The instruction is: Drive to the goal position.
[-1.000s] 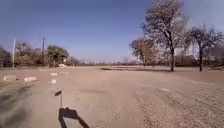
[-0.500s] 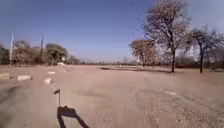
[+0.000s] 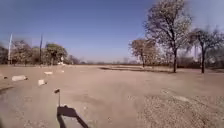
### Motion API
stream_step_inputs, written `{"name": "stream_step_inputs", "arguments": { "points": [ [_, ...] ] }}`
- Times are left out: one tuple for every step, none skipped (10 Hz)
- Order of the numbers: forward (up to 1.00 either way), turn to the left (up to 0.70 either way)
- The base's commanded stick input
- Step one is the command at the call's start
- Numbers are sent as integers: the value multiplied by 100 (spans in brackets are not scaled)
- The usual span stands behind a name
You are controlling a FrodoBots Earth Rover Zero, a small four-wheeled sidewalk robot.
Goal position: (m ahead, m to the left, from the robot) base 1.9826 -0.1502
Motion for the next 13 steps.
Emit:
{"name": "stream_step_inputs", "arguments": {
  "points": [
    [70, 0],
    [70, 0],
    [70, 0],
    [70, 0],
    [70, 0],
    [70, 0],
    [70, 0],
    [70, 0],
    [70, 0],
    [70, 0],
    [70, 0],
    [70, 0],
    [70, 0]
  ]
}}
